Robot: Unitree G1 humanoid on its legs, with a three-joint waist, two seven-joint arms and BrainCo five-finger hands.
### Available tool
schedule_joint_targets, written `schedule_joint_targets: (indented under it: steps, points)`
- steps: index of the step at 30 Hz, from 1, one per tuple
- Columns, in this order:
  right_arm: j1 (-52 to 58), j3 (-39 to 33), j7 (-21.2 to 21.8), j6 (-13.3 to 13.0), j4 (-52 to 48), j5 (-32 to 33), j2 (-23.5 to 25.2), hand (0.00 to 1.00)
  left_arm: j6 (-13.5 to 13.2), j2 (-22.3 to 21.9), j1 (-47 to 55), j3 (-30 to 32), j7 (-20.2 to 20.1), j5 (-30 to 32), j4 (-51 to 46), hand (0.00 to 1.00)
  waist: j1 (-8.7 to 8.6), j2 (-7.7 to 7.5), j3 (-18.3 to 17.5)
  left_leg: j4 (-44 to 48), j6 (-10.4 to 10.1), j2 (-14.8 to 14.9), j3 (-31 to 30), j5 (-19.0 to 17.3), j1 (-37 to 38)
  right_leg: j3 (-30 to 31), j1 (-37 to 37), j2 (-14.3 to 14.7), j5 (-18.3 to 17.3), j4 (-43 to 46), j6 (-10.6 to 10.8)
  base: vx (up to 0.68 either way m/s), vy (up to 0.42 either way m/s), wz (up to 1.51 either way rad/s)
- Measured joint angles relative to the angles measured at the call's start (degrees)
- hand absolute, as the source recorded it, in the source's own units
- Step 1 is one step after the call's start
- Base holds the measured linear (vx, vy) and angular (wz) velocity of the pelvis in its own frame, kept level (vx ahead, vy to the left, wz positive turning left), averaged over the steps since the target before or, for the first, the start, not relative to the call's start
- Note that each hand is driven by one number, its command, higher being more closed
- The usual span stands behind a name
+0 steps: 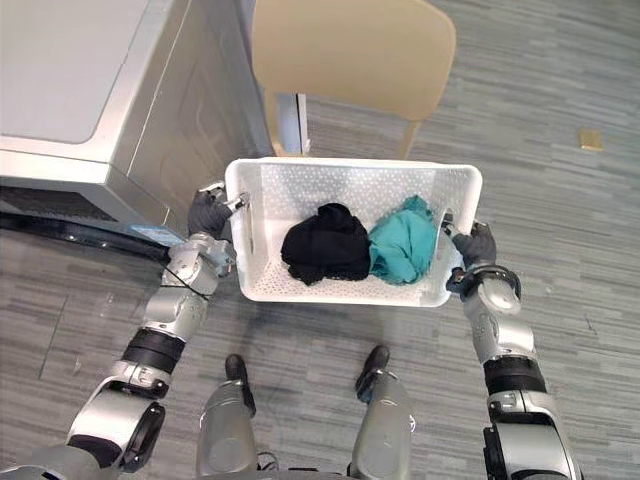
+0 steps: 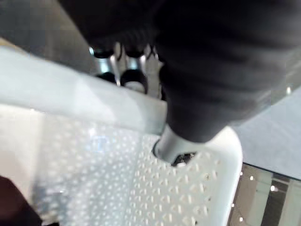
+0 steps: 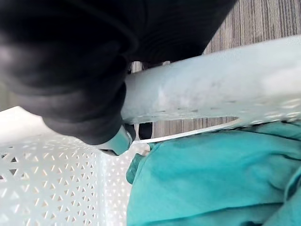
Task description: Pick up the laundry basket with both hands and put the clothes into the washing machine.
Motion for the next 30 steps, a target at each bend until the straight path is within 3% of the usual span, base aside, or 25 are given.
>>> schedule_joint_targets:
  steps: [5,8,12,16,22,27,28,30]
  points:
    - [-6.7,2.0,-1.6,0.9,2.1,-0.1,0.0,1.0,1.2,3.7,-10.0,0.4,0.9,0.1,6.5,1.0,0.02,-0.3,3.4,3.0,0.4,-0.1,-1.5,-0.2,-5.0,-1.0,-2.1,-0.4,1.5,-0.6,-0.2,-0.1,0.032,0.09]
    - [-10.3,2.5,-2.2,0.9,6.1,-0.1,0.0,1.0,1.6,5.2,-15.7,-1.8,1.0,0.2,11.4,1.0,0.07,-0.49,3.7,4.4,0.8,0.0,-1.7,-0.4,-8.1,-1.2,-4.0,-0.3,2.8,-1.7,-0.3,-0.06,0.019,-0.01]
    - [-13.2,3.5,-2.2,0.9,10.8,0.0,0.3,1.0,3.5,6.4,-21.6,-3.7,0.9,5.8,16.9,1.0,-0.05,-0.69,4.0,7.0,1.9,0.8,-1.7,-1.1,-12.2,-1.2,-5.7,0.9,5.4,-4.6,-0.4,-0.05,0.037,-0.12]
    - [-18.0,4.6,-2.2,0.7,15.8,0.0,1.0,1.0,4.4,8.7,-27.7,-6.1,0.5,11.9,22.4,1.0,0.04,-2.07,5.0,9.2,2.4,2.4,-2.0,-1.4,-15.9,-1.6,-6.9,2.9,7.8,-8.0,-0.9,-0.03,0.013,-0.13]
    - [-21.7,4.0,-2.2,0.5,20.2,0.0,2.8,1.0,6.1,10.2,-35.4,-8.5,-0.3,21.6,28.2,1.0,0.18,-2.12,5.2,11.6,2.6,4.4,-2.5,-1.6,-22.1,-2.9,-9.2,5.6,11.6,-13.6,-1.4,-0.02,0.0,-0.12]
    - [-23.9,1.4,-2.2,0.3,20.6,0.0,3.4,1.0,7.4,10.2,-40.5,-8.1,-0.2,27.9,29.3,1.0,0.68,-2.08,5.2,13.0,2.6,6.5,-3.7,-1.6,-26.3,-4.7,-10.9,6.9,12.4,-15.4,-1.6,0.01,0.026,-0.08]
    - [-24.9,0.7,-2.2,0.4,20.8,0.0,3.5,1.0,7.5,10.2,-41.5,-7.6,-0.2,28.4,29.3,0.0,0.94,-2.07,5.3,13.7,2.6,7.0,-3.7,-1.6,-27.1,-4.8,-11.5,7.2,12.4,-15.4,-1.5,0.0,0.023,-0.18]
    - [-27.8,-0.5,-2.2,0.4,21.8,0.0,3.3,1.0,7.5,10.1,-43.8,-6.3,0.1,28.6,29.1,0.0,1.56,-2.08,5.3,14.2,2.6,7.6,-3.6,-1.6,-28.4,-5.1,-12.8,7.4,12.3,-15.4,-1.4,-0.01,0.02,-0.22]
